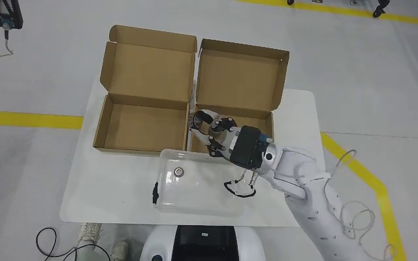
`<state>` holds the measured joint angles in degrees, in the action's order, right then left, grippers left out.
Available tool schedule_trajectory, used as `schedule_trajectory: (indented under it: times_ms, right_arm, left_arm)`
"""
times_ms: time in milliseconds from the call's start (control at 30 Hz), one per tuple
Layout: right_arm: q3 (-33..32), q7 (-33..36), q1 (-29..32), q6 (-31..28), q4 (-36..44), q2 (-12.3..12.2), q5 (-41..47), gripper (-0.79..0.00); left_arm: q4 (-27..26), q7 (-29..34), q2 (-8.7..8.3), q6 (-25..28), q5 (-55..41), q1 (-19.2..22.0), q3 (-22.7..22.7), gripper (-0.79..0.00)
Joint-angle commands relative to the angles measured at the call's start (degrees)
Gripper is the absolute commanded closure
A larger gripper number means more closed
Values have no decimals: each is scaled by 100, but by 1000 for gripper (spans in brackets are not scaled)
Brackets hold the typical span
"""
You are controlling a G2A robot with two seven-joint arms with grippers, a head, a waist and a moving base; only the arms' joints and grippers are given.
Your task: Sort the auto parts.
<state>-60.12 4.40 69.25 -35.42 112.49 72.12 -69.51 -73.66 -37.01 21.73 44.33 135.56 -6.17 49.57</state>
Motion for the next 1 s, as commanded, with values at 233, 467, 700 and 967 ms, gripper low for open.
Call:
schedule_trajectory:
  times_ms: [233,467,700,967]
  right_arm:
    - [-1,1457,300,506,8,-48,-90,0]
    - [-35,3609,-5,1039,-361,-49,475,0]
    - [-119,3698,-30,1359,-596,-53,617,0]
    - [150,3312,-354,1161,-859,-2,608,0]
  left_arm:
    - [0,0,0,0,0,0,0,-785]
    - [0,0,0,0,0,0,0,-785]
    - [0,0,0,0,0,0,0,-785]
    - [0,0,0,0,0,0,0,-785]
